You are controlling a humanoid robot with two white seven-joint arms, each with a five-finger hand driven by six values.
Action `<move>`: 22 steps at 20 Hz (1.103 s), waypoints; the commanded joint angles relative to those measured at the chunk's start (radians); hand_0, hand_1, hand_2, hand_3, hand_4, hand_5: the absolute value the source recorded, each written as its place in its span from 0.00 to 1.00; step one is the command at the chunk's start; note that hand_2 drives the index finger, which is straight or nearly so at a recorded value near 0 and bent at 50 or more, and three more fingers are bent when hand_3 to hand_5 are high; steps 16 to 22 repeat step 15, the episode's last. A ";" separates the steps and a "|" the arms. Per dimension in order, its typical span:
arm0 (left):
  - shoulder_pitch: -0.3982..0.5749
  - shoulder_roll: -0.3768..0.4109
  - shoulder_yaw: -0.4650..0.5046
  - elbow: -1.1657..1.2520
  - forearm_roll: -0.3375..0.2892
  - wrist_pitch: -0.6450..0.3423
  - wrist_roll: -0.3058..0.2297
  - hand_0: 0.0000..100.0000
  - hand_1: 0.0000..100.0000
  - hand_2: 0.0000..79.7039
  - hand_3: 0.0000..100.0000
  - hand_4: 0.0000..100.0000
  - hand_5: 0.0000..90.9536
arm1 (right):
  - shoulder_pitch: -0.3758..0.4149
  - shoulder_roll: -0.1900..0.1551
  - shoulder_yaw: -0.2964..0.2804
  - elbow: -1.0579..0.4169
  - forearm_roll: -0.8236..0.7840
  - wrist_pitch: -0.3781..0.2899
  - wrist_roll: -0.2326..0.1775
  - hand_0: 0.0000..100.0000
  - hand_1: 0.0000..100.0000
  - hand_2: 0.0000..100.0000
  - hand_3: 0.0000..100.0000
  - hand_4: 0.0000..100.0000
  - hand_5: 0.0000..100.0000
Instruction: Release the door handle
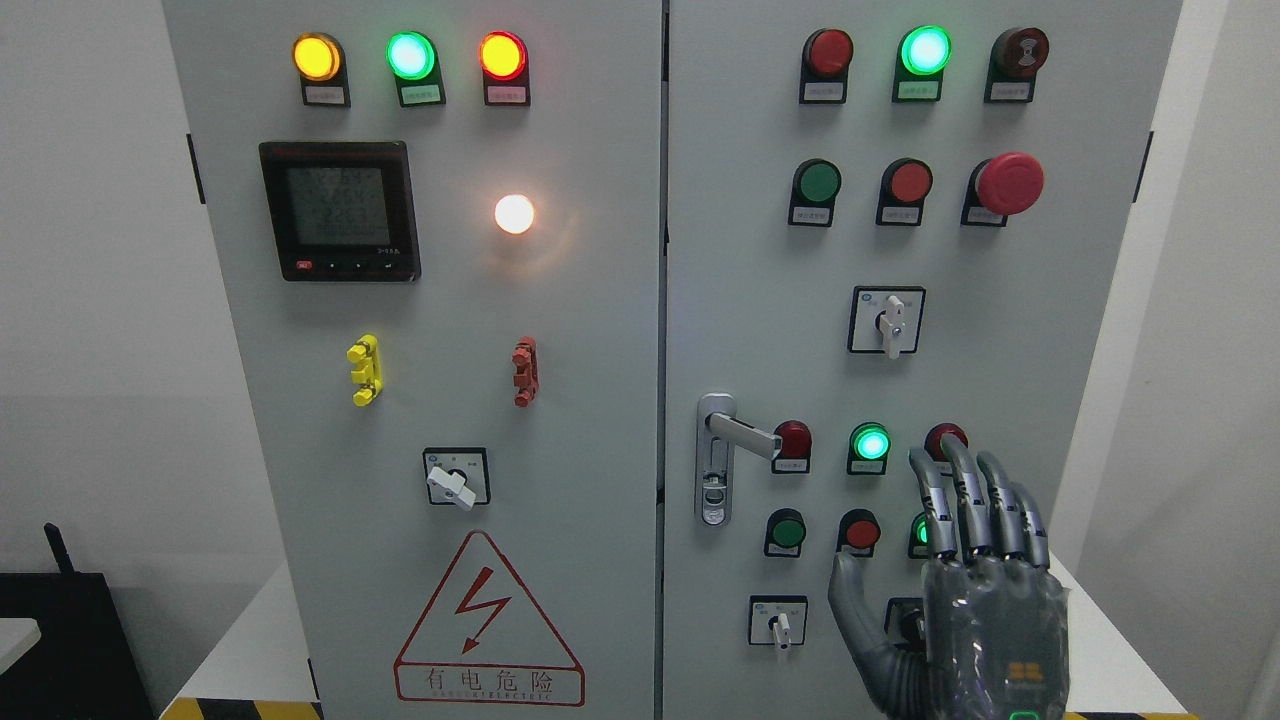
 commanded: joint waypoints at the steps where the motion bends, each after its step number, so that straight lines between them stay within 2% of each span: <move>1: 0.000 0.000 0.000 -0.009 -0.028 -0.001 0.001 0.12 0.39 0.00 0.00 0.00 0.00 | 0.001 0.006 0.004 -0.002 0.000 -0.007 0.002 0.45 0.21 0.00 0.00 0.00 0.00; 9: 0.000 0.000 0.000 -0.009 -0.028 -0.001 0.001 0.12 0.39 0.00 0.00 0.00 0.00 | -0.001 0.006 0.006 0.002 0.000 -0.012 0.000 0.44 0.24 0.00 0.00 0.00 0.00; 14: 0.000 0.000 0.000 -0.009 -0.028 -0.001 0.001 0.12 0.39 0.00 0.00 0.00 0.00 | 0.002 0.006 0.003 0.005 -0.014 -0.047 0.000 0.44 0.26 0.00 0.02 0.00 0.00; 22: 0.000 0.000 0.000 -0.009 -0.028 -0.001 0.001 0.12 0.39 0.00 0.00 0.00 0.00 | 0.002 0.006 0.003 0.005 -0.015 -0.047 -0.001 0.44 0.27 0.00 0.02 0.00 0.00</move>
